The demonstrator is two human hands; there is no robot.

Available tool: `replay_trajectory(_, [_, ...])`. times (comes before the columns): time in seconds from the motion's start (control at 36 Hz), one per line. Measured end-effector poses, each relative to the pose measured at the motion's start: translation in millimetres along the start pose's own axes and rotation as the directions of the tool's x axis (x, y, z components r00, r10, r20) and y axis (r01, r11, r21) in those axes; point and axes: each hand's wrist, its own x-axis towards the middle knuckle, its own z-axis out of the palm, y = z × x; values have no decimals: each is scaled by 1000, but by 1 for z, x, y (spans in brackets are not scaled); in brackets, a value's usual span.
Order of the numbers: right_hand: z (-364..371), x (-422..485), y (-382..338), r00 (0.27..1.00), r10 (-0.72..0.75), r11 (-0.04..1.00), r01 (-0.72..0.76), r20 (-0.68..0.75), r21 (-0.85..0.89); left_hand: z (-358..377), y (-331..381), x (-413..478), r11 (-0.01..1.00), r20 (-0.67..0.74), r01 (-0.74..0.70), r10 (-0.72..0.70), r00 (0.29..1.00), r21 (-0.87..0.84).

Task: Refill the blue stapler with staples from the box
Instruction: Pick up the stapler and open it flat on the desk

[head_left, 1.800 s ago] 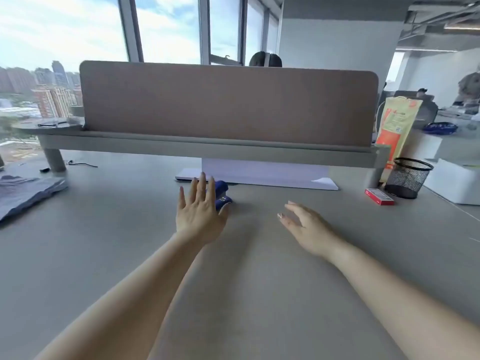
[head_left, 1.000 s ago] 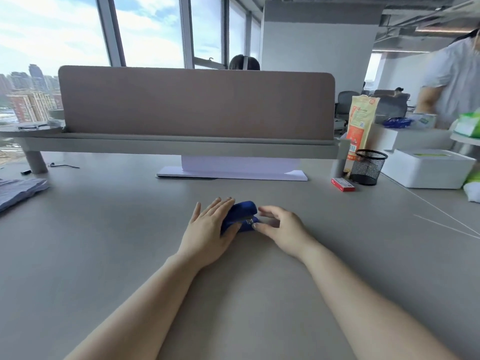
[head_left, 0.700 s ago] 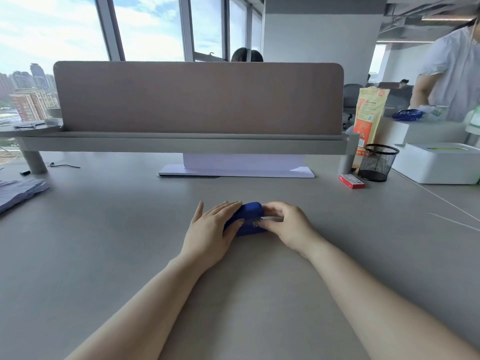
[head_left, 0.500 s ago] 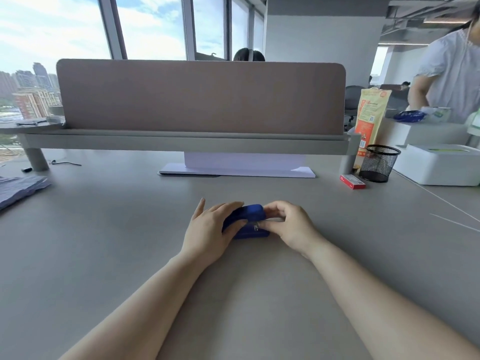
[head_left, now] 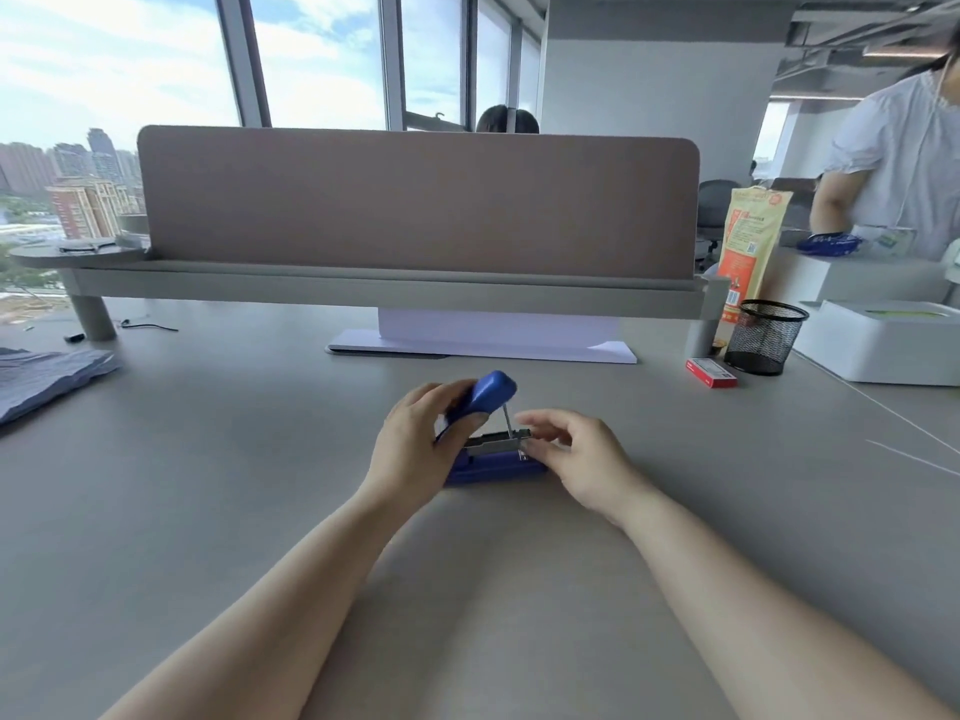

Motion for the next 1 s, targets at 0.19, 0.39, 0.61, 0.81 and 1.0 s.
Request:
replay_trajectory(0.19, [-15, 2, 4, 993, -88, 992, 80, -82, -95, -20, -7, 8, 981, -53, 75, -86, 995, -180])
replay_trajectory(0.39, [-20, 6, 16, 988, -85, 987, 65, -129, -150, -33, -31, 6, 920, 16, 161, -167, 986, -357])
replay_trajectory(0.61, [-22, 9, 26, 988, 4, 991, -24, -155, -133, -36, -55, 0, 942, -26, 304, -310, 950, -142])
replay_trajectory(0.81, [-21, 8, 25, 985, 19, 992, -40, -173, -116, -39, -70, -2, 897, -57, 393, -390, 919, 205])
replay_trajectory(1.0, [-21, 6, 25, 982, 54, 992, -74, -182, -105, -40, -64, -1, 799, -8, 439, -478, 878, 411])
